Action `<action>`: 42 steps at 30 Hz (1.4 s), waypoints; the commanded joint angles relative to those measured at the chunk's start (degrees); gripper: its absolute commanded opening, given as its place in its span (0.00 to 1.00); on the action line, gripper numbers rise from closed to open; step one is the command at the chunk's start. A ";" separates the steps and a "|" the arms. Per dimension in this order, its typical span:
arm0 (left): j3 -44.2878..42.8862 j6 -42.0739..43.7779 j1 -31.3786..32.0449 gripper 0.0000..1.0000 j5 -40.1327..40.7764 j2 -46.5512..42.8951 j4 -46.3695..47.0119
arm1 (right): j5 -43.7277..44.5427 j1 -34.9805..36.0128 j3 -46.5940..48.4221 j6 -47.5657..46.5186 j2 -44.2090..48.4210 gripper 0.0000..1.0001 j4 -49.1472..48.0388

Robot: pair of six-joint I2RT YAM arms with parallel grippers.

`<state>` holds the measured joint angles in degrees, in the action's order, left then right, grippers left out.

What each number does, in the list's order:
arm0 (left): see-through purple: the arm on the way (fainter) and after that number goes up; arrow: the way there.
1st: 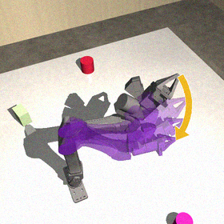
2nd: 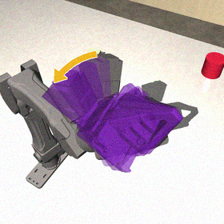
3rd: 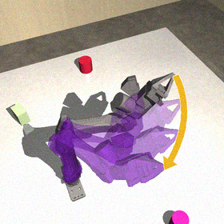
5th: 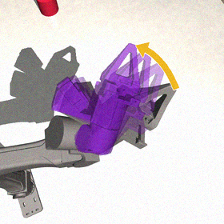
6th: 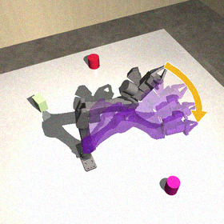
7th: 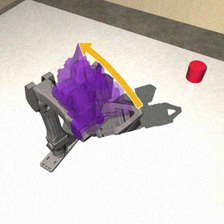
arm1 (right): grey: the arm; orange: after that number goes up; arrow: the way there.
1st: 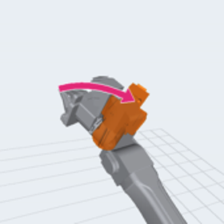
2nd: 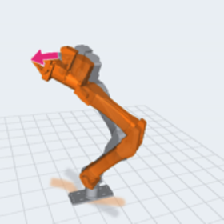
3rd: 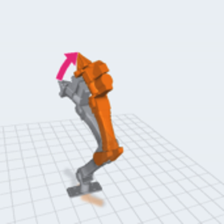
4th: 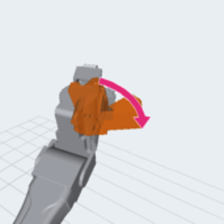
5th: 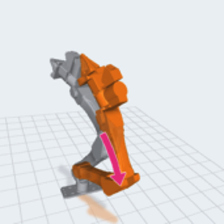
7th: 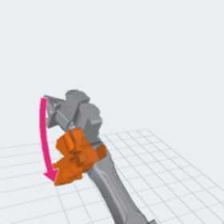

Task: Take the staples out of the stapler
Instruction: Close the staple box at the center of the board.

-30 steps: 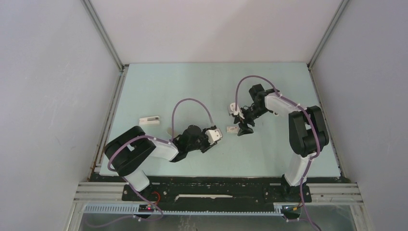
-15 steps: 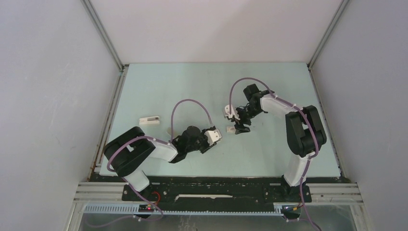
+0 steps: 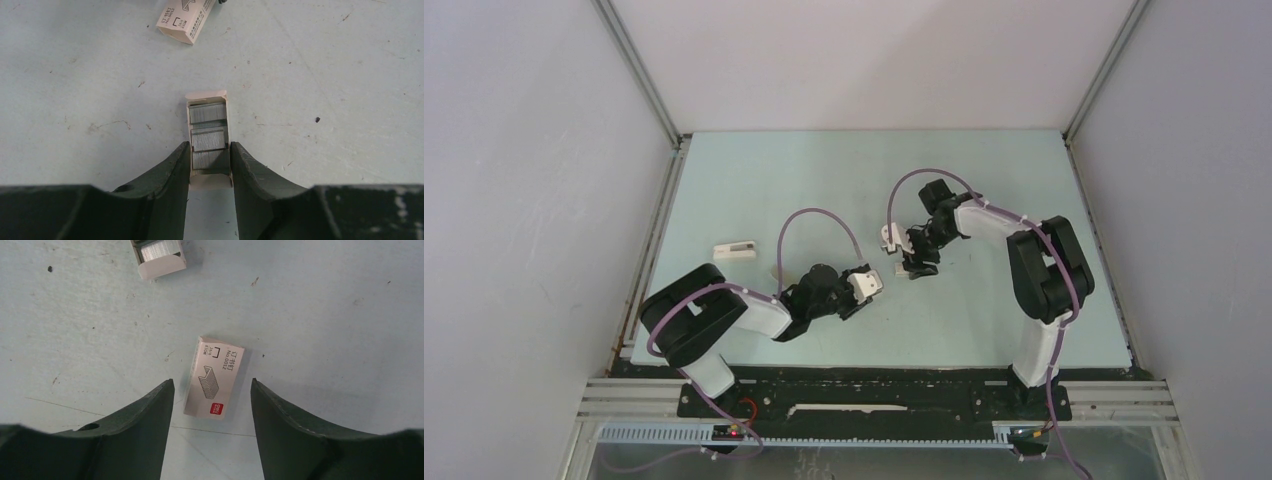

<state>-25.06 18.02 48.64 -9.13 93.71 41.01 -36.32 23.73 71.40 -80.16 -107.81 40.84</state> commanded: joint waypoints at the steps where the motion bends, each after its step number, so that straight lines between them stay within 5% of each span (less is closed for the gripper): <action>1: 1.61 0.00 0.43 0.41 1.13 -0.22 0.98 | 1.22 0.53 -0.27 1.65 -0.71 0.65 -1.06; 18: 2.25 -0.94 0.48 0.41 0.94 0.64 4.15 | 1.44 0.93 -2.54 -0.03 0.55 0.48 -1.84; 42: -2.38 -2.38 0.79 0.41 -0.56 4.20 5.83 | 0.94 1.89 -6.92 -7.91 4.35 0.42 2.40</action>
<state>-24.64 16.45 48.66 -9.34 96.12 46.02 -35.64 24.69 65.71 -86.91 -105.71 40.21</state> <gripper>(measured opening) 0.415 0.432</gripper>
